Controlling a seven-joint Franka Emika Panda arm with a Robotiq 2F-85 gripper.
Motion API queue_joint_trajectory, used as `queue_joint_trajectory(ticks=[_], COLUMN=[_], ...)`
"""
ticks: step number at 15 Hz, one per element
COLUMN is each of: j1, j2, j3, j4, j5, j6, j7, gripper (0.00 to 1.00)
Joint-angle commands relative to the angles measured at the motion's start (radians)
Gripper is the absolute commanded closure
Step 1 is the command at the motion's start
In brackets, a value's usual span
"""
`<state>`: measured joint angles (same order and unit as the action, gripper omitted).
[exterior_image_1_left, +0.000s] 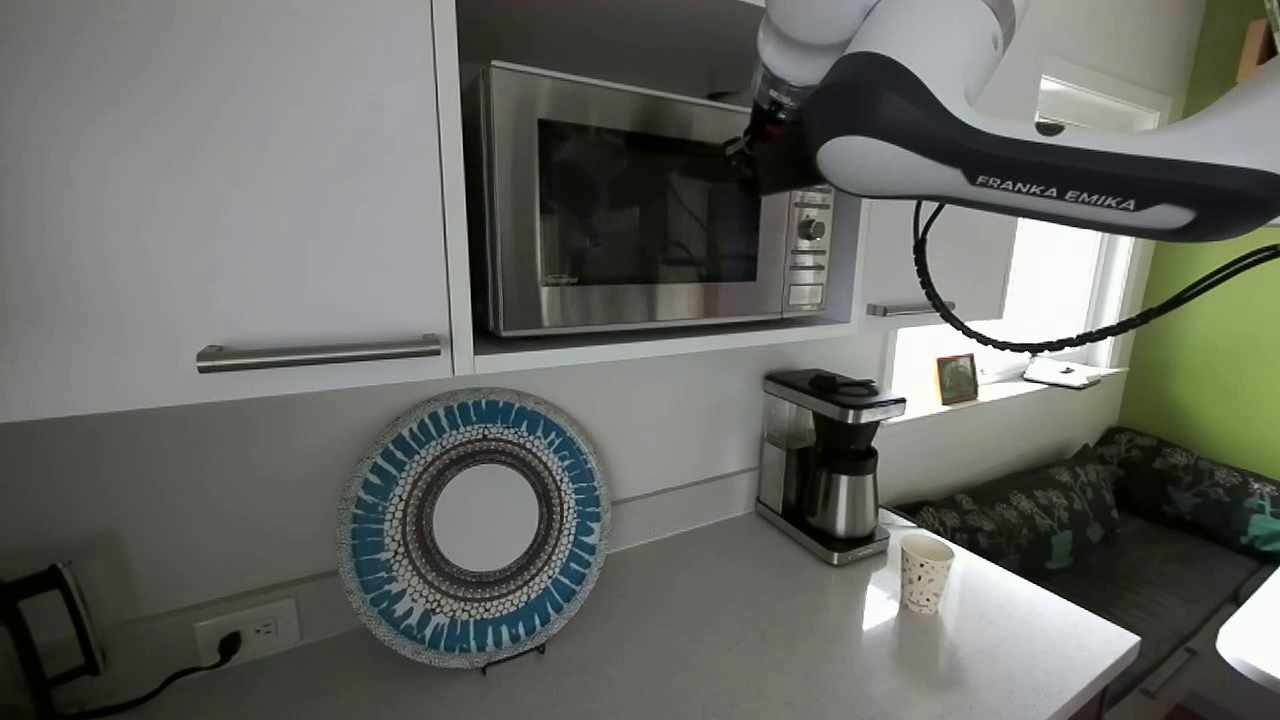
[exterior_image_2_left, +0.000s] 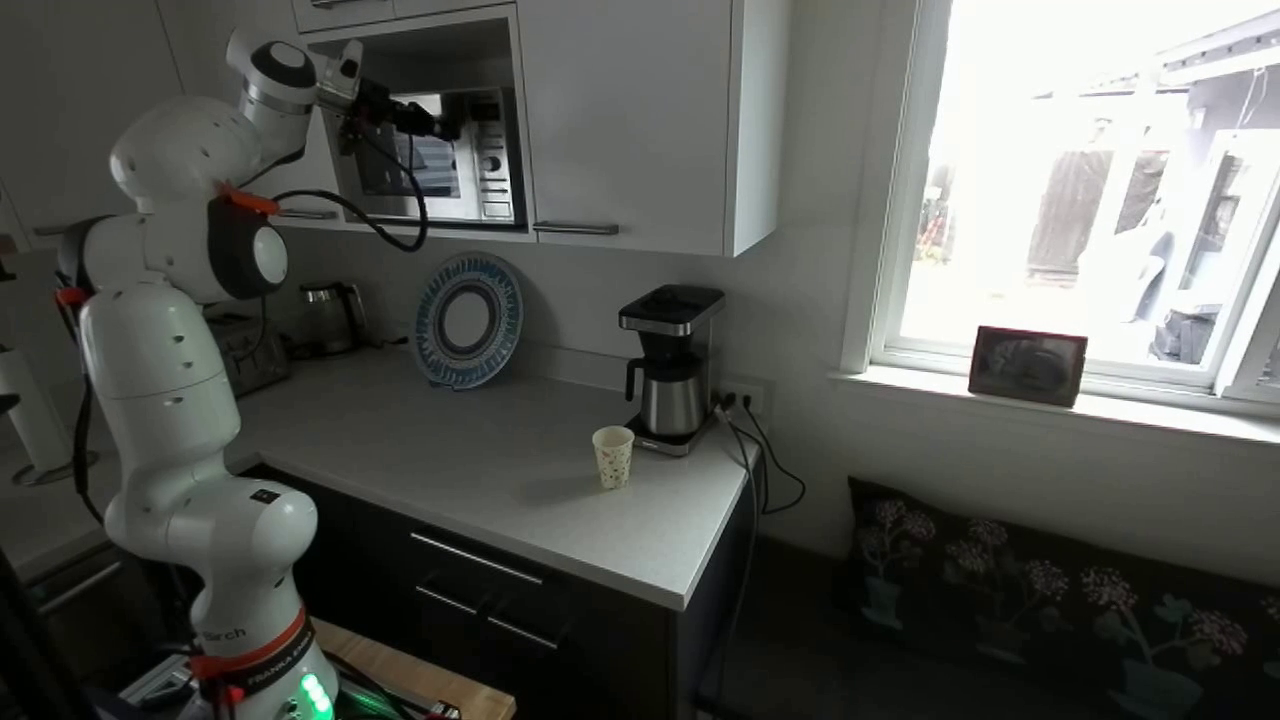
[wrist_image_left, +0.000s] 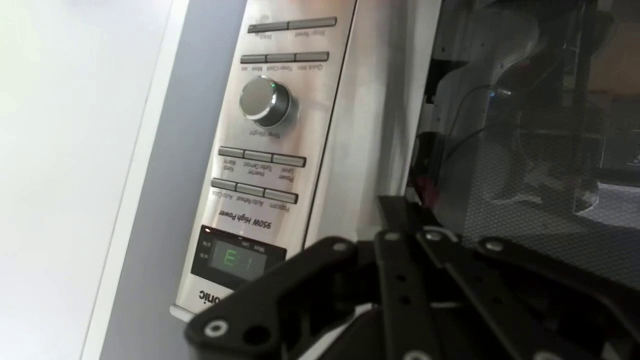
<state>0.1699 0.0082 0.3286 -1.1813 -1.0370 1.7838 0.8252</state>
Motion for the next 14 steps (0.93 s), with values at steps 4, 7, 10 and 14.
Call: queue_joint_trajectory(ticks=[4,7,10,14], j1=[0.044,0.081,0.077,0.077], j2=[0.073,0.096,0.097,0.070], j3=[-0.027,-0.037,-0.017,0.002], j4=[0.123,0.181,0.217,0.249], j5=[-0.020,-0.081,-0.072,0.023], j6=[-0.131,-0.291,-0.365,-0.357], j7=[-0.077,-0.119,-0.186,-0.284], gripper=[1.00,1.00,1.00,1.00])
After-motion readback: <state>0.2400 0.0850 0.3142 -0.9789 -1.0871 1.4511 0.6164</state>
